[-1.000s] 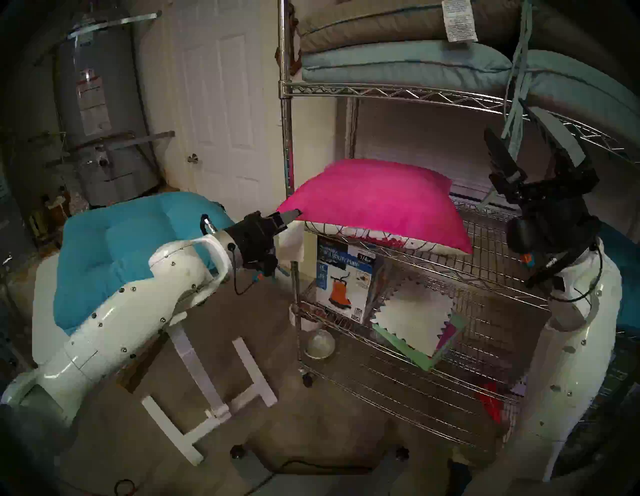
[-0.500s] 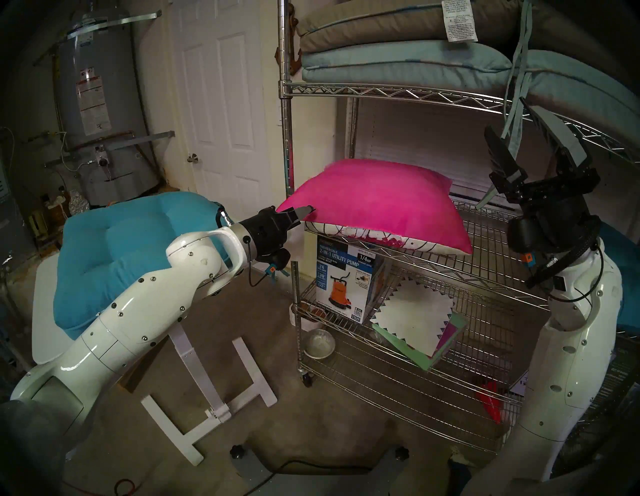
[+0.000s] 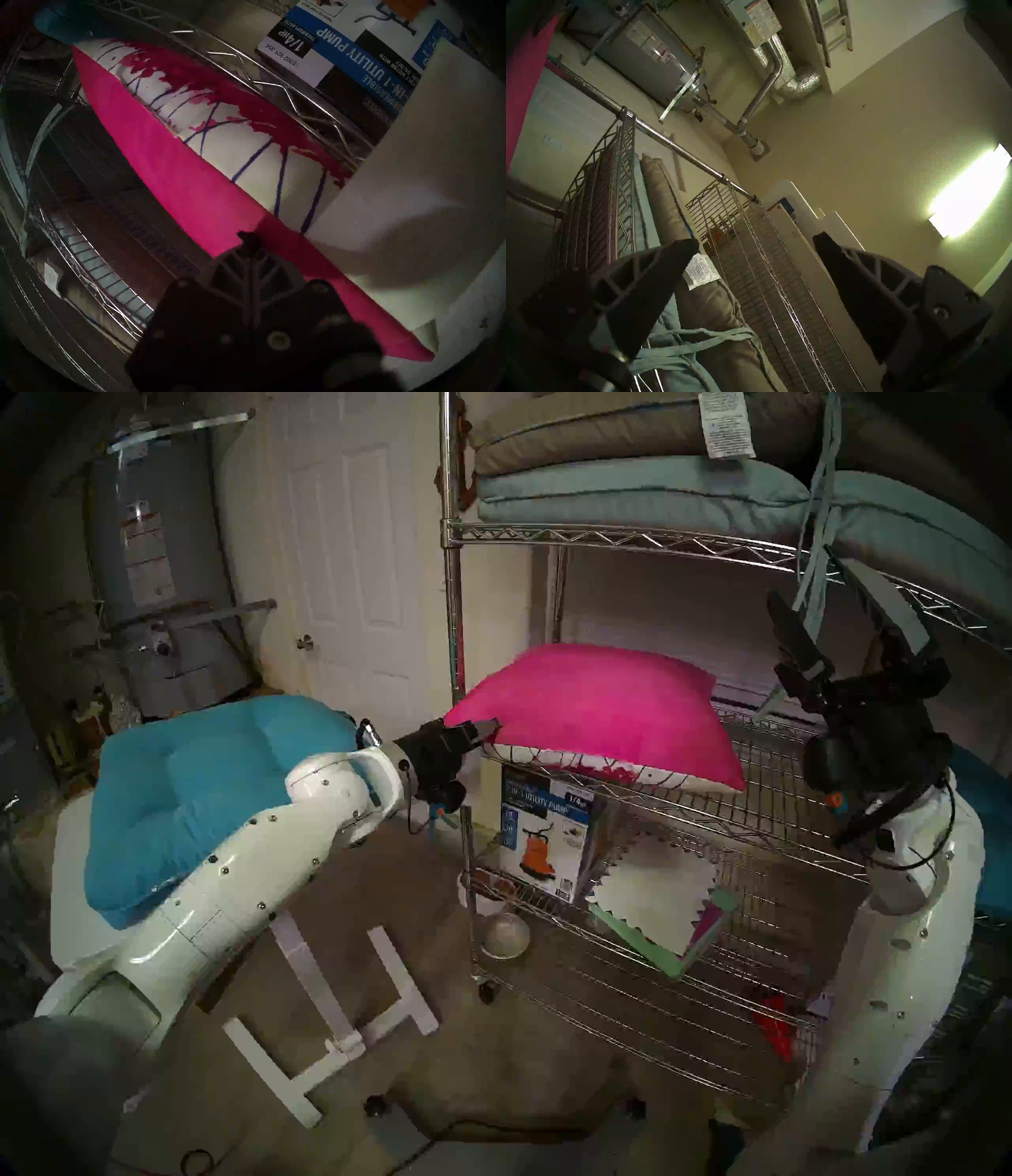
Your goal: Put cushion on the shelf
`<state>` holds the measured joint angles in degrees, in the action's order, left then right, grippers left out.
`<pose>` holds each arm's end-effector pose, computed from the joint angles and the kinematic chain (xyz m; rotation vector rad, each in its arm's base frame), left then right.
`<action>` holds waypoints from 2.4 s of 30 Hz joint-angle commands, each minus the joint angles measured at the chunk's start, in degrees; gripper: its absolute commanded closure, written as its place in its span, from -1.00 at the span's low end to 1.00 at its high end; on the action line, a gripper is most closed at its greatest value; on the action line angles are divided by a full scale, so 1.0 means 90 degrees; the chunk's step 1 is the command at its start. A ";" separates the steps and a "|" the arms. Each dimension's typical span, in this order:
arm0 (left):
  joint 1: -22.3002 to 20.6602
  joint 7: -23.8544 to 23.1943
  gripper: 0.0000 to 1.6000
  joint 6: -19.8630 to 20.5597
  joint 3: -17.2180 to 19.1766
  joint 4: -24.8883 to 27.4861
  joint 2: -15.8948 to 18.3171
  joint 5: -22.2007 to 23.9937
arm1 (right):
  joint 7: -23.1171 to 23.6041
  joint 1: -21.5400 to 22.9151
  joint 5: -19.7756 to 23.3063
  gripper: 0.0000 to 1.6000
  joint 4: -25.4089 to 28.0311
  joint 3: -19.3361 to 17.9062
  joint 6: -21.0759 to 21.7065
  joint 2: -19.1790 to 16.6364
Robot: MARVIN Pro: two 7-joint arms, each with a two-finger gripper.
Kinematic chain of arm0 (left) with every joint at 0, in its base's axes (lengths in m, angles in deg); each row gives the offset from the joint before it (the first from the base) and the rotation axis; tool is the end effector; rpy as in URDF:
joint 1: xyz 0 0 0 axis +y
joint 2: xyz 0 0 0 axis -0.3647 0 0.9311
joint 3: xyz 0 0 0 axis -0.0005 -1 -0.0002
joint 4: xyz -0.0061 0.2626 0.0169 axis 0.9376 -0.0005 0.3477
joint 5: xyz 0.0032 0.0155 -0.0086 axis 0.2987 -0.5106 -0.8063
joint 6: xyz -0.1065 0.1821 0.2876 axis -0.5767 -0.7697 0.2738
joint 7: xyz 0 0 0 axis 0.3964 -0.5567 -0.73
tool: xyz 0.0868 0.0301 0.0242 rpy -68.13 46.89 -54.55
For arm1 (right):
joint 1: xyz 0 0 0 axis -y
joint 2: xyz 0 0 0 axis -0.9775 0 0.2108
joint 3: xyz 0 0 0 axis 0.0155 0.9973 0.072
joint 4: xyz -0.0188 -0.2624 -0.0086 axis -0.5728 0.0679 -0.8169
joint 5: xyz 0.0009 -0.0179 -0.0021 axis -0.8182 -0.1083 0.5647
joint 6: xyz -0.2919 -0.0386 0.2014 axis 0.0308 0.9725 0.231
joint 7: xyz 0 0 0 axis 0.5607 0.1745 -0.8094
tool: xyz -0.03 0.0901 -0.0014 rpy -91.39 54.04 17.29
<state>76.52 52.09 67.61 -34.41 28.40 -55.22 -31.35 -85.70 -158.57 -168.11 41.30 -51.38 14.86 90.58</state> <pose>0.5288 -0.0742 -0.1217 0.0628 1.6317 -1.1082 0.3219 -0.0980 0.0562 -0.1063 0.9055 1.5587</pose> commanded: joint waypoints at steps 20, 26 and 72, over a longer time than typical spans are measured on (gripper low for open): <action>-0.1490 0.0357 1.00 -0.0265 -0.0328 -0.1779 -0.1289 -0.0509 | -0.0012 0.0083 0.0019 -1.00 0.0077 0.0001 -0.0020 0.0030; -0.1898 0.0527 1.00 -0.0368 -0.0496 -0.2447 -0.1549 -0.0667 | -0.0011 0.0088 0.0016 -1.00 0.0077 -0.0002 -0.0028 0.0039; -0.1198 0.1647 -1.00 -0.0367 -0.0362 -0.1598 -0.1088 -0.0430 | -0.0012 0.0105 -0.0001 -1.00 0.0068 -0.0023 -0.0074 0.0080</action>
<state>63.13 65.21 64.53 -38.90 8.58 -68.36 -36.37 -85.72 -158.08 -168.20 41.32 -51.73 14.15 91.39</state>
